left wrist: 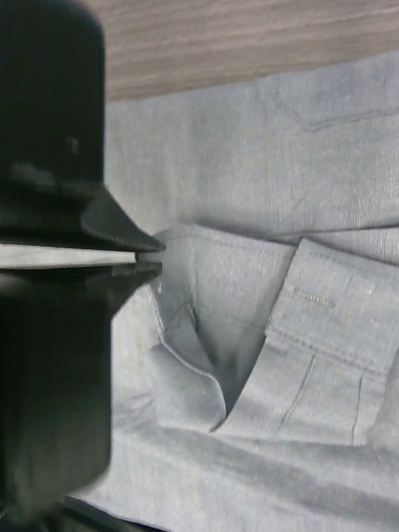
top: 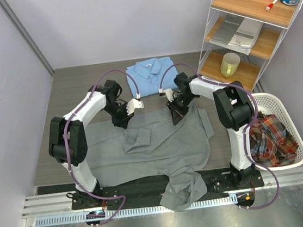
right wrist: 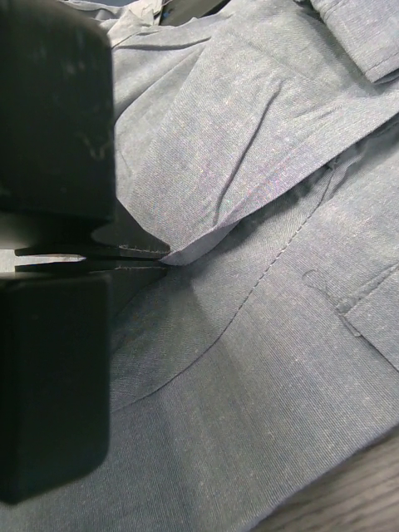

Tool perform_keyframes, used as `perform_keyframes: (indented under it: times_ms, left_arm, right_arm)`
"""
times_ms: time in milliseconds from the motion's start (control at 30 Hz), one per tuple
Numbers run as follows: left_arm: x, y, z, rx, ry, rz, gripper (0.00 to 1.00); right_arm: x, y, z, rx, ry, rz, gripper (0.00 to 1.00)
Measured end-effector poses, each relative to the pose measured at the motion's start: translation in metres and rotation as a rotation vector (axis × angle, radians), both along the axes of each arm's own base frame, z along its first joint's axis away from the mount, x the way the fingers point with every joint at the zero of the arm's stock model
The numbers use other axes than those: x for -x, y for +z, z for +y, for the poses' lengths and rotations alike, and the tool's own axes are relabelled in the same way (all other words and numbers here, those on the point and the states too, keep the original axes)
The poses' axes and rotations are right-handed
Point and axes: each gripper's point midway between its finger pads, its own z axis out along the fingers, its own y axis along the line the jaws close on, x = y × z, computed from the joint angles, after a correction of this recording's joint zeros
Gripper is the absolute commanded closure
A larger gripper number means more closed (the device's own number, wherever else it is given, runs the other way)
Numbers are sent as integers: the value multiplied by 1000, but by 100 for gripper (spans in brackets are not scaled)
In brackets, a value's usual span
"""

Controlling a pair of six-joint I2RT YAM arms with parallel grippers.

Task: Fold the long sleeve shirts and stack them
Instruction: Fold the shirt

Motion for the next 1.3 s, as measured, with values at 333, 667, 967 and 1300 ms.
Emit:
perform_keyframes:
  times_ms: [333, 667, 967, 1300]
  left_arm:
    - [13, 7, -38, 89, -51, 49, 46]
    - [16, -31, -82, 78, -136, 94, 55]
    - [18, -37, -77, 58, -154, 95, 100]
    - [30, 7, -46, 63, -74, 74, 100]
  right_arm:
    - [1, 1, -1, -4, -7, 4, 99]
    - [2, 2, -1, -6, -7, 3, 99]
    - [3, 1, -2, -5, -7, 5, 99]
    - [5, 2, -2, -5, -7, 5, 99]
